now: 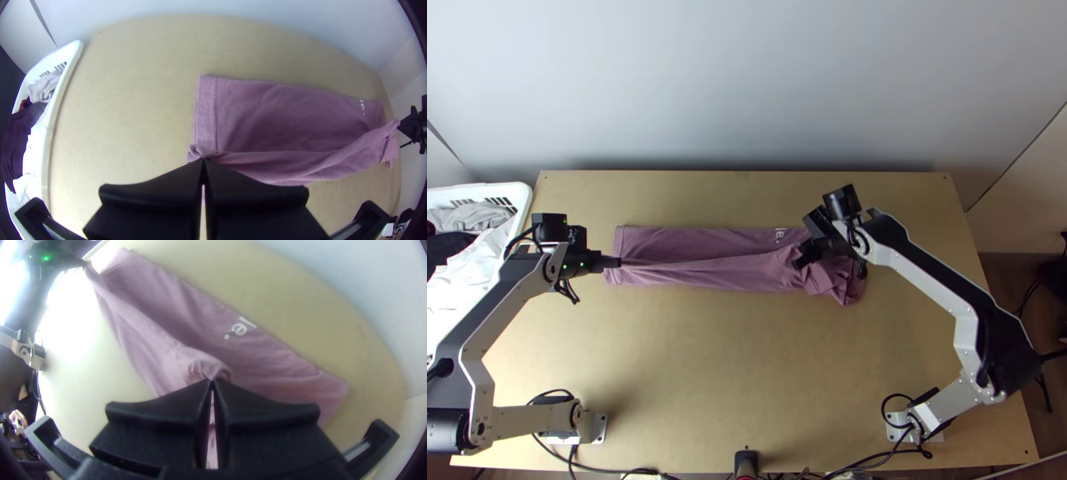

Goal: Fold the t-shirt

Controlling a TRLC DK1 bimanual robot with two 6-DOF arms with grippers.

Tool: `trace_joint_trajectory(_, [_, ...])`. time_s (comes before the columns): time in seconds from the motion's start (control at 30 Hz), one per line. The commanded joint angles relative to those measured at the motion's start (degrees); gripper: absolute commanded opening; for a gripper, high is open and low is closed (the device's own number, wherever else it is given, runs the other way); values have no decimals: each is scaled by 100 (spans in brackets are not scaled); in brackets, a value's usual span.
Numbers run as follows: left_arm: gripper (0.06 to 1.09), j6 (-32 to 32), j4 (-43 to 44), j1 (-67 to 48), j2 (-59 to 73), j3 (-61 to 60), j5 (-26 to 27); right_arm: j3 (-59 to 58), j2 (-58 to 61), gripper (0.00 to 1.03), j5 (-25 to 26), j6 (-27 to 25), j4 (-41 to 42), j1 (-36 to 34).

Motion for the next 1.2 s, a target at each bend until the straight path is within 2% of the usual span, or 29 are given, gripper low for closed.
trace_joint_trajectory(0.0, [9,41,139,45,237,216,1,696,600,3,4,-32,-48,-114])
trace_joint_trajectory(0.5, [9,33,235,-78,1072,1086,10,1803,1470,3,4,-305,-514,-580])
trace_joint_trajectory(0.87, [9,129,235,-87,1696,1455,10,2612,2156,3,4,-472,-936,-659])
trace_joint_trajectory(1.17, [9,226,367,-87,2162,1833,1,2761,2349,3,4,-489,-980,-747])
